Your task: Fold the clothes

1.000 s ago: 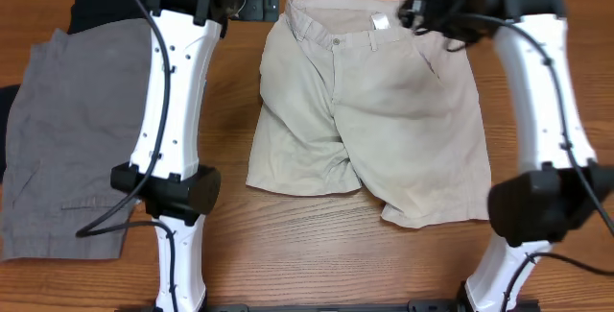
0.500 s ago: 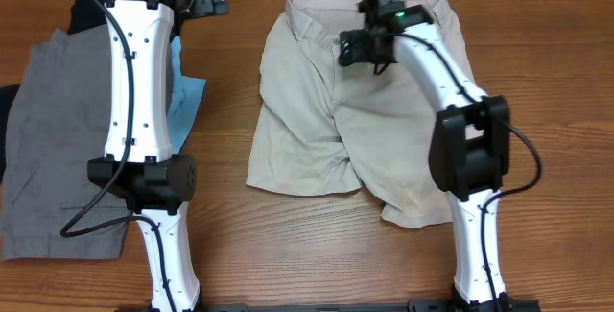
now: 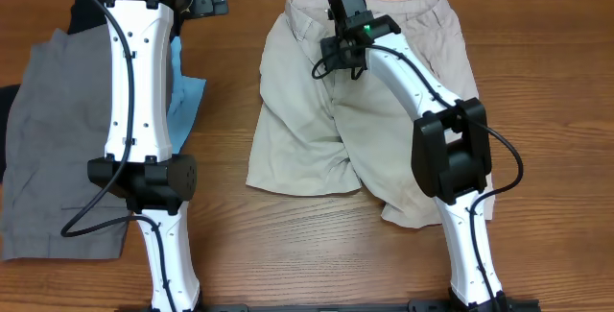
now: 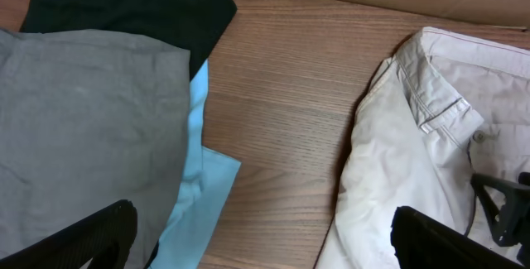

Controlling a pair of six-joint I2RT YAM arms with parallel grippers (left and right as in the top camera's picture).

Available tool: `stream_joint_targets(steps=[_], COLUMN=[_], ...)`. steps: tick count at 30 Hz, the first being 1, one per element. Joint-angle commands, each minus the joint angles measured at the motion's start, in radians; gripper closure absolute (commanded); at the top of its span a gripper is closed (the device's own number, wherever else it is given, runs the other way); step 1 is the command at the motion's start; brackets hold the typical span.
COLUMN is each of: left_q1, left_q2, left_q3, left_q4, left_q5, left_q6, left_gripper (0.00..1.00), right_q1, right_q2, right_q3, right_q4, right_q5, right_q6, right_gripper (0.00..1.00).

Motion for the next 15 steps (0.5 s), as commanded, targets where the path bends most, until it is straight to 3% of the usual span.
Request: stream_joint_targets(steps=[1, 6, 9, 14, 15], left_q1=[-0.002, -0.001, -0.002, -0.001, -0.001], left_q2=[-0.002, -0.002, -0.002, -0.002, -0.002], left_q3=[0.0, 0.0, 0.0, 0.0, 0.0], left_q4=[0.003, 0.004, 0.004, 0.007, 0.008], left_q5=[0.008, 0.008, 0.008, 0.008, 0.008], left_q6=[-0.013, -0.013, -0.013, -0.013, -0.013], left_gripper=[0.0, 0.0, 0.0, 0.0, 0.0], right_q1=[-0.009, -0.008, -0.007, -0.013, -0.015], right_q2=[0.042, 0.062, 0.064, 0.064, 0.064], right_q3=[0.002, 0.002, 0.002, 0.006, 0.007], right_q4=[-0.005, -0.018, -0.017, -0.012, -0.011], right_q5=[0.034, 0.022, 0.023, 0.027, 0.027], right_q6=[-0.003, -0.007, -0.006, 0.002, 0.002], right_gripper=[0.39, 0.39, 0.44, 0.82, 0.85])
